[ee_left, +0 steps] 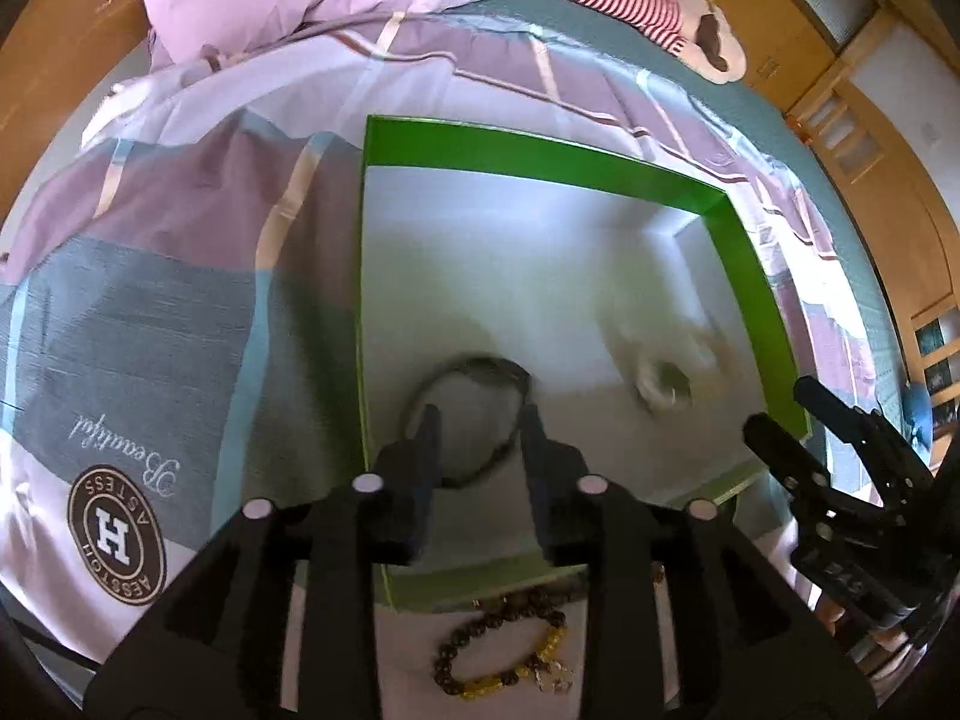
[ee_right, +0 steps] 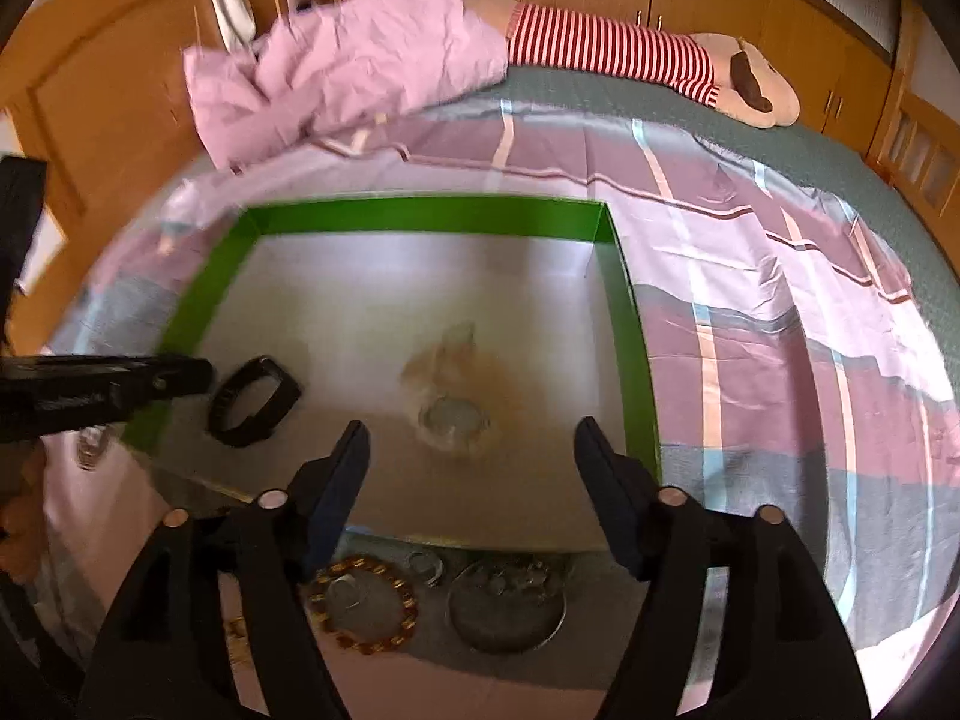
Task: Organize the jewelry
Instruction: 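Release the black watch into the green box while the right tool releases the white watch, then grasp the black bead bracelet with the left tool while the right tool grasps the silver bangle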
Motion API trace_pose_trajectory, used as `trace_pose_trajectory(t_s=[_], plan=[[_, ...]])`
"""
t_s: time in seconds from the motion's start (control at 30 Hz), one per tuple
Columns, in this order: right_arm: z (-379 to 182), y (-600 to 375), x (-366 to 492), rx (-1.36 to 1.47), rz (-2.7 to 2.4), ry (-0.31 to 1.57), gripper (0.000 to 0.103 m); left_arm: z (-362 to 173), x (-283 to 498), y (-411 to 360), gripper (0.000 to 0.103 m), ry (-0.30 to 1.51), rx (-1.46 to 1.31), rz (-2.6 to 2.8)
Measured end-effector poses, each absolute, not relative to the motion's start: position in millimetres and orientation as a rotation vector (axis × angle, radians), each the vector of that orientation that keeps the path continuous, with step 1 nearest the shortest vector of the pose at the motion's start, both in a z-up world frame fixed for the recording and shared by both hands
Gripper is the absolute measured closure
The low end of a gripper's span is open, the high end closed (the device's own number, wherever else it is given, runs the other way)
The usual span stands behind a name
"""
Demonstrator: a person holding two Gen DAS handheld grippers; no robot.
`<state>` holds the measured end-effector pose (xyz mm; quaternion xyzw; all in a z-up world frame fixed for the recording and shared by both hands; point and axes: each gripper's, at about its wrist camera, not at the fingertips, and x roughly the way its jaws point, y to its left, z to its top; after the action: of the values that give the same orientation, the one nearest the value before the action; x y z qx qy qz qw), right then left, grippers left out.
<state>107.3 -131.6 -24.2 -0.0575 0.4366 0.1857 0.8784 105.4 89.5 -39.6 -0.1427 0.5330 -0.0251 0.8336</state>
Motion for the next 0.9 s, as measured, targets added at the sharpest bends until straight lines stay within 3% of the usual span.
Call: trace_pose_trajectory(t_s=[0.17, 0.3, 0.67, 0.9], plan=[[-13, -159, 68, -0.065, 0.416, 0.896, 0.032, -23, 60, 79, 0.074, 1.161, -0.263, -0.121], [-47, -159, 49, -0.188, 0.378, 0.984, 0.06, -30, 35, 82, 0.073, 1.161, -0.257, -0.127], [-107, -155, 80, -0.18, 0.189, 1.148, 0.061, -93, 19, 63, 0.072, 1.342, -0.153, -0.068], [-105, -148, 58, -0.272, 0.281, 1.17, 0.093, -103, 20, 50, 0.073, 1.356, -0.061, -0.037]])
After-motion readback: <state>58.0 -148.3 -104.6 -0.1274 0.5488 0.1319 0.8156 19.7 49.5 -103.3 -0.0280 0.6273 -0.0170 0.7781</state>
